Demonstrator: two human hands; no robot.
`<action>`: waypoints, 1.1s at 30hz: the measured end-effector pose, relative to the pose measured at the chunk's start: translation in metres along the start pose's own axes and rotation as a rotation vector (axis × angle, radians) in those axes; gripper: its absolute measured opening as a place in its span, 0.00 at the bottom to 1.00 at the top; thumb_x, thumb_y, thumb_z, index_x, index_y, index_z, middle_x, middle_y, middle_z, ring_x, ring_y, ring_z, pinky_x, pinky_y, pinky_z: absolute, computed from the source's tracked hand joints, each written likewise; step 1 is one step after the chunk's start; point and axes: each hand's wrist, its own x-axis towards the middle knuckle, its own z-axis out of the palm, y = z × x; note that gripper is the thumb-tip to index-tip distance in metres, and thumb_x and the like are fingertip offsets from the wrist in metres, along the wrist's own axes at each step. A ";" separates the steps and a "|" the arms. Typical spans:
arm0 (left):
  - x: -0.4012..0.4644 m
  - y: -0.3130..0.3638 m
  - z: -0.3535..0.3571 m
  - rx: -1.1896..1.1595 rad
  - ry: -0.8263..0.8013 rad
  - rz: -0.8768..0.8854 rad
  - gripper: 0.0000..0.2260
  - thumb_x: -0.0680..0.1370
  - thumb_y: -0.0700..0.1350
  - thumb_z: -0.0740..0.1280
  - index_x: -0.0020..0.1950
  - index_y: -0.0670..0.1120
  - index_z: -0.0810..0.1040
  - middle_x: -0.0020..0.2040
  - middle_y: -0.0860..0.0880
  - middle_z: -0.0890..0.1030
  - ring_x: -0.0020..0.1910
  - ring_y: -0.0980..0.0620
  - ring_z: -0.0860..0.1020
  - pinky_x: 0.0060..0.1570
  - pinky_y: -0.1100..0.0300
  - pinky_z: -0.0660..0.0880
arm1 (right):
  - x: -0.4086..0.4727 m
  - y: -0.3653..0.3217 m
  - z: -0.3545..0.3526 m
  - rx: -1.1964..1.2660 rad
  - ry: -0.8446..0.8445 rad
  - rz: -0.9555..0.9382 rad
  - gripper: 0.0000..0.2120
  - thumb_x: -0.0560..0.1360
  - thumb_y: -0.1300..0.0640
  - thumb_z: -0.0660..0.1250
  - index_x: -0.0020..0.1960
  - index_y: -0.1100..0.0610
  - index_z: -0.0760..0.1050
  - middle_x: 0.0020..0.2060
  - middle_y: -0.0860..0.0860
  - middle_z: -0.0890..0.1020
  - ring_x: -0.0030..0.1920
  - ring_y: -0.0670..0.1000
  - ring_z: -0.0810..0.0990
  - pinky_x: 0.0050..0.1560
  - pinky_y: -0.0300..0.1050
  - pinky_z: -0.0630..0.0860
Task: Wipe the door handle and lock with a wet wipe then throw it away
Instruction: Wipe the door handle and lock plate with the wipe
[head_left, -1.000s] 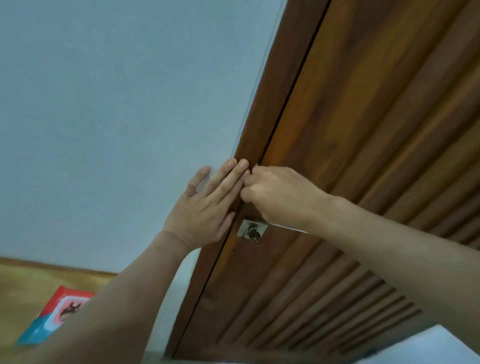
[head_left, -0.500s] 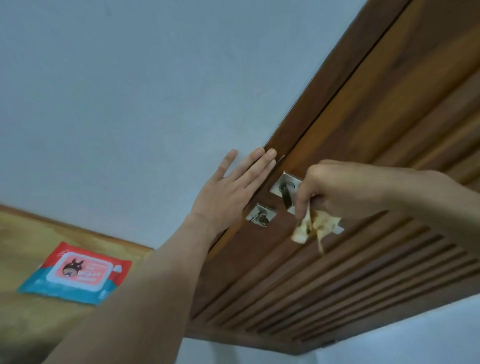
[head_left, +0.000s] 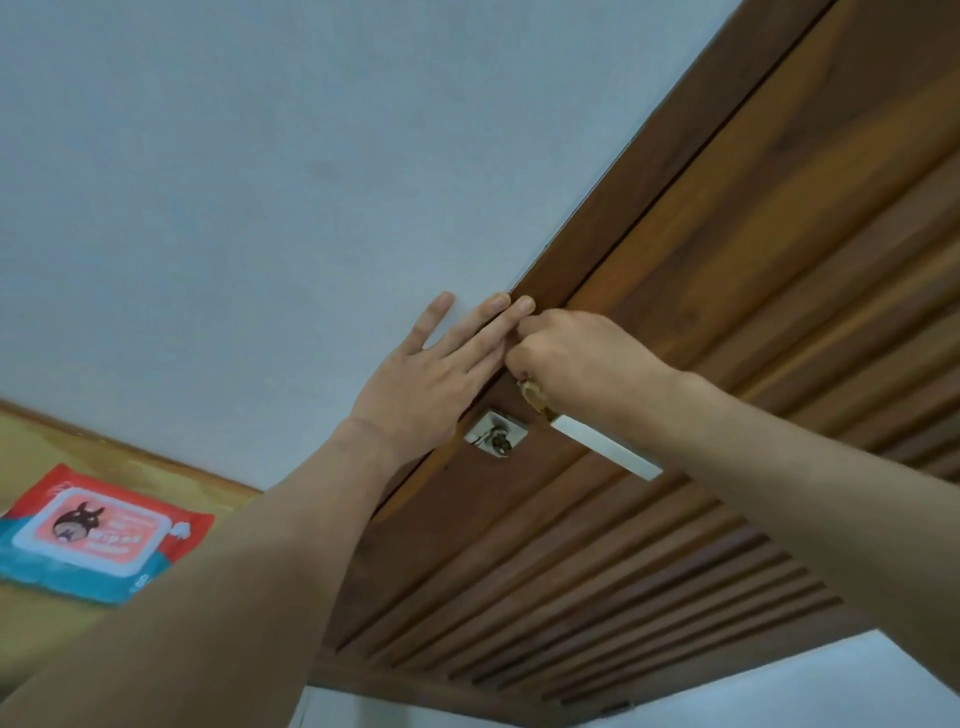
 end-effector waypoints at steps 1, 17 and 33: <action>0.000 -0.001 0.000 0.009 0.003 0.003 0.34 0.77 0.42 0.62 0.81 0.43 0.52 0.82 0.47 0.44 0.81 0.49 0.44 0.78 0.43 0.47 | -0.003 -0.001 0.004 -0.001 0.037 -0.003 0.06 0.75 0.64 0.64 0.48 0.59 0.79 0.47 0.54 0.78 0.48 0.57 0.77 0.38 0.48 0.68; 0.001 0.009 -0.013 0.040 -0.085 -0.018 0.34 0.79 0.46 0.57 0.81 0.42 0.44 0.82 0.44 0.40 0.80 0.45 0.41 0.76 0.38 0.50 | -0.040 0.036 -0.020 0.880 -0.103 0.352 0.14 0.68 0.66 0.75 0.46 0.49 0.80 0.40 0.45 0.85 0.40 0.46 0.83 0.49 0.49 0.81; 0.006 0.027 -0.007 0.073 -0.165 -0.089 0.43 0.78 0.63 0.59 0.80 0.40 0.40 0.81 0.43 0.38 0.80 0.44 0.39 0.76 0.37 0.48 | -0.023 0.027 0.014 0.556 0.303 0.286 0.11 0.75 0.66 0.65 0.51 0.56 0.83 0.47 0.54 0.82 0.45 0.54 0.81 0.43 0.48 0.81</action>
